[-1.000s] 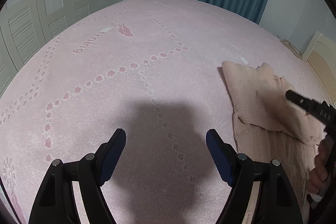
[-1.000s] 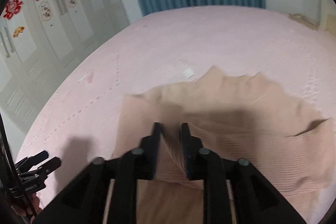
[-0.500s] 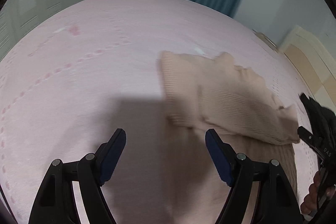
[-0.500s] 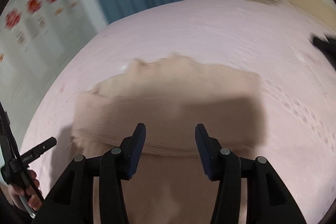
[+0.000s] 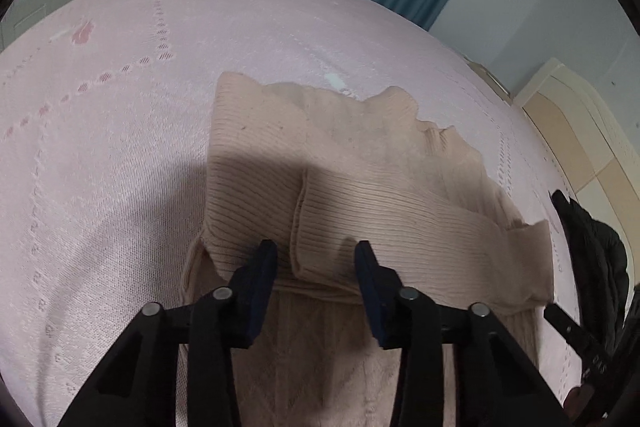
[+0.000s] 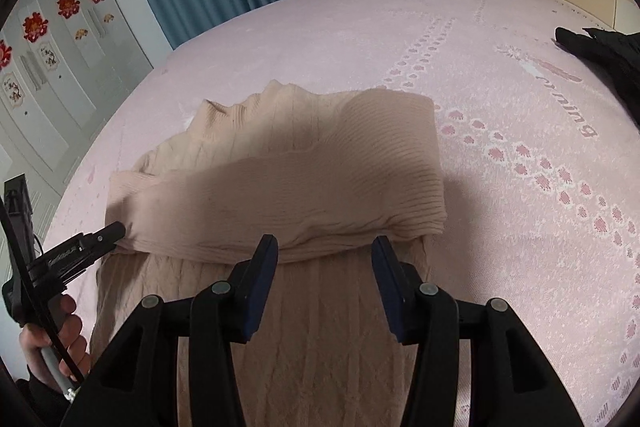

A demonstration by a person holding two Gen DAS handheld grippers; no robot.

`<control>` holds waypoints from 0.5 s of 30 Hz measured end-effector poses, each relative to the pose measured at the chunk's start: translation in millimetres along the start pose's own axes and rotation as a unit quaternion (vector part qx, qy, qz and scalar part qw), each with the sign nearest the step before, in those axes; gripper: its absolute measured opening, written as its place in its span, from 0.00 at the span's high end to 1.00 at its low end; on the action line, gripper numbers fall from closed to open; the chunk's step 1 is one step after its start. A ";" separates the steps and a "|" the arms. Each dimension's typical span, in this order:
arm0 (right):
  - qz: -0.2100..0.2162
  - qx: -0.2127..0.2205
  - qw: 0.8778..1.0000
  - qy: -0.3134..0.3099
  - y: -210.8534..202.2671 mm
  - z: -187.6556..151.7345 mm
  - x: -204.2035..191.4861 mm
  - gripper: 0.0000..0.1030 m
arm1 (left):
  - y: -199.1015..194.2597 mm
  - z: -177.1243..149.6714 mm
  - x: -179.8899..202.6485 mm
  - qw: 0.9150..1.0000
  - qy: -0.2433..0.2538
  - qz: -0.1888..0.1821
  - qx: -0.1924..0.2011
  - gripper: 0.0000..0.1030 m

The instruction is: Fold small clothes

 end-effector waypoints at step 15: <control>-0.029 0.044 0.998 0.013 -0.1 18.7 14.6 0.53 | -17.2 38.4 -27.5 0.996 -0.057 0.005 0.071 0.94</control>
Point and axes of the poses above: each gripper's, at about its wrist camera, not at the fingertips, and y roughly the way its jaws point, x to its right, z to its top, the point moved 9 cm from there along y, roughly the way its jaws point, and after that the axes turned 8 degrees about z, right-handed, at the moved point
